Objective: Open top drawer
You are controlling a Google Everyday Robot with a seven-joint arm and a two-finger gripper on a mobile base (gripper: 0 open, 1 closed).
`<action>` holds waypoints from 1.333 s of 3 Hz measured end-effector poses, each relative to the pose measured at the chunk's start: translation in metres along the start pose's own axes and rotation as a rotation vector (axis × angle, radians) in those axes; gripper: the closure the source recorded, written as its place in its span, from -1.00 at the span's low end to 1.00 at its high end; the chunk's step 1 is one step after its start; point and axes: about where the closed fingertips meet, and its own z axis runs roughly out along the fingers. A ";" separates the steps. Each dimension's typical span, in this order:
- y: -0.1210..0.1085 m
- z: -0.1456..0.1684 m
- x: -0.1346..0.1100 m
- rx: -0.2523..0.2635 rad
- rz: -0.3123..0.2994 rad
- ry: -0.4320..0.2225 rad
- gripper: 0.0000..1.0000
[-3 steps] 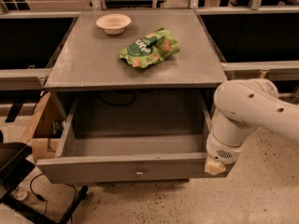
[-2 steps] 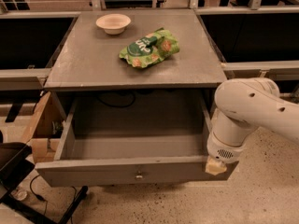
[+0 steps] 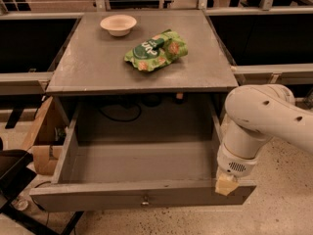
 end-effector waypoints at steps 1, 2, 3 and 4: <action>0.000 0.000 0.000 0.000 0.000 0.000 0.46; 0.000 0.000 0.000 0.000 0.000 0.000 0.00; -0.002 -0.007 0.001 0.014 0.006 0.003 -0.47; -0.004 -0.083 0.013 0.098 0.078 0.076 -1.00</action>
Offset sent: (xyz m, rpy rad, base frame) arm 0.0000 0.0000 0.0000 0.0000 0.0000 0.0000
